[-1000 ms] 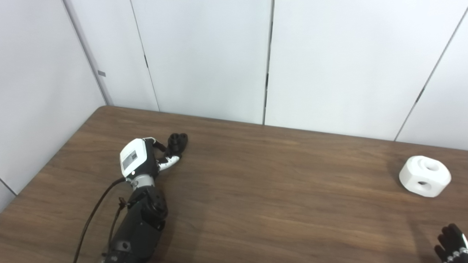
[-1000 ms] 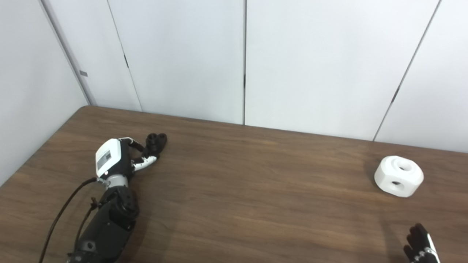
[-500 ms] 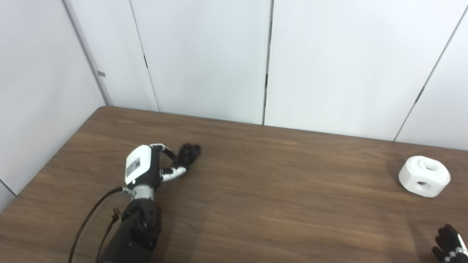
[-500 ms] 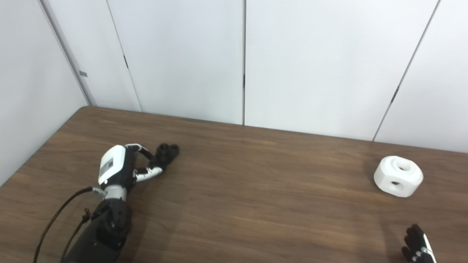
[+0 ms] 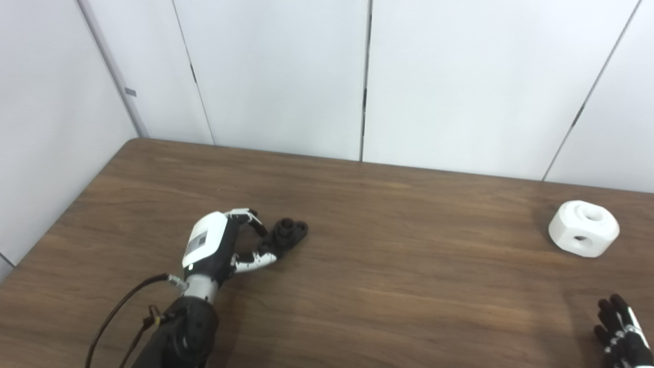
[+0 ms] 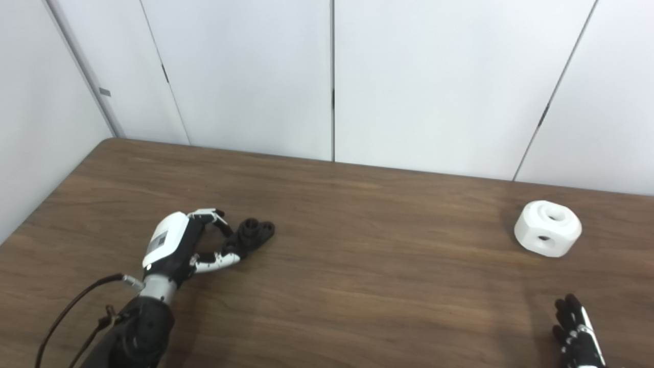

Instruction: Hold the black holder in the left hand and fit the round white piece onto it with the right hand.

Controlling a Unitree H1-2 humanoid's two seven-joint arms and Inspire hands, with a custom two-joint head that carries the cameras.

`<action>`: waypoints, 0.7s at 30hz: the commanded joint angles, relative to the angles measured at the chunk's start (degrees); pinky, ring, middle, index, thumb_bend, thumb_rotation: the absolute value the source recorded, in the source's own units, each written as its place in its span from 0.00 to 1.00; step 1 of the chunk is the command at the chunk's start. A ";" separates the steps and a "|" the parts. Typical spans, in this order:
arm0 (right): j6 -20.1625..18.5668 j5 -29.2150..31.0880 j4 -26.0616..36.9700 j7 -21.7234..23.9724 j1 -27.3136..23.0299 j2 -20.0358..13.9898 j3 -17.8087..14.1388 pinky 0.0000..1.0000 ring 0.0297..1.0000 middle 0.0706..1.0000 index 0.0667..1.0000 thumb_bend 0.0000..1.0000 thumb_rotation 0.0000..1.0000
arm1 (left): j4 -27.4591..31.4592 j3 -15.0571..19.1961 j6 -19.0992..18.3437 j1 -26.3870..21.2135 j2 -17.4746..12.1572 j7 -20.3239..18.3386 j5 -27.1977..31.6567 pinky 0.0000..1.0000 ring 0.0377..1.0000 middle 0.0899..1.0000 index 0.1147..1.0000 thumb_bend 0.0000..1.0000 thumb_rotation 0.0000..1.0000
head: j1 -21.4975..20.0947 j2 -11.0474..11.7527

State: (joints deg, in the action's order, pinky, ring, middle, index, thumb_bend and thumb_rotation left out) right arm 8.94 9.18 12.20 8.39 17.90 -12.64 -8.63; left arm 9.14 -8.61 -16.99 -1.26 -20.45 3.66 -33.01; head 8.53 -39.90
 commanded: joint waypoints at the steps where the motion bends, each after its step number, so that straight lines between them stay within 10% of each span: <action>1: -0.64 -0.32 -0.07 -0.49 1.16 1.49 0.99 1.00 0.99 0.97 1.00 0.51 1.00 | 1.43 -2.97 -0.31 2.67 0.21 -5.88 1.81 0.75 0.85 0.78 0.42 0.51 0.05 | -0.56 -0.62; 21: -5.71 -4.35 5.26 -2.80 1.26 3.18 3.43 1.00 0.99 0.97 0.97 0.57 0.99 | 9.84 -13.62 4.37 7.99 -0.29 -16.23 2.42 0.75 0.88 0.80 0.43 0.51 0.05 | -8.15 -5.41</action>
State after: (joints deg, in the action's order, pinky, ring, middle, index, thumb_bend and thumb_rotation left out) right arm 4.57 5.21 15.96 5.02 18.57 -10.05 -6.16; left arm 20.40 -19.46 -12.14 4.36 -20.51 -6.18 -32.90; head 0.62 -45.00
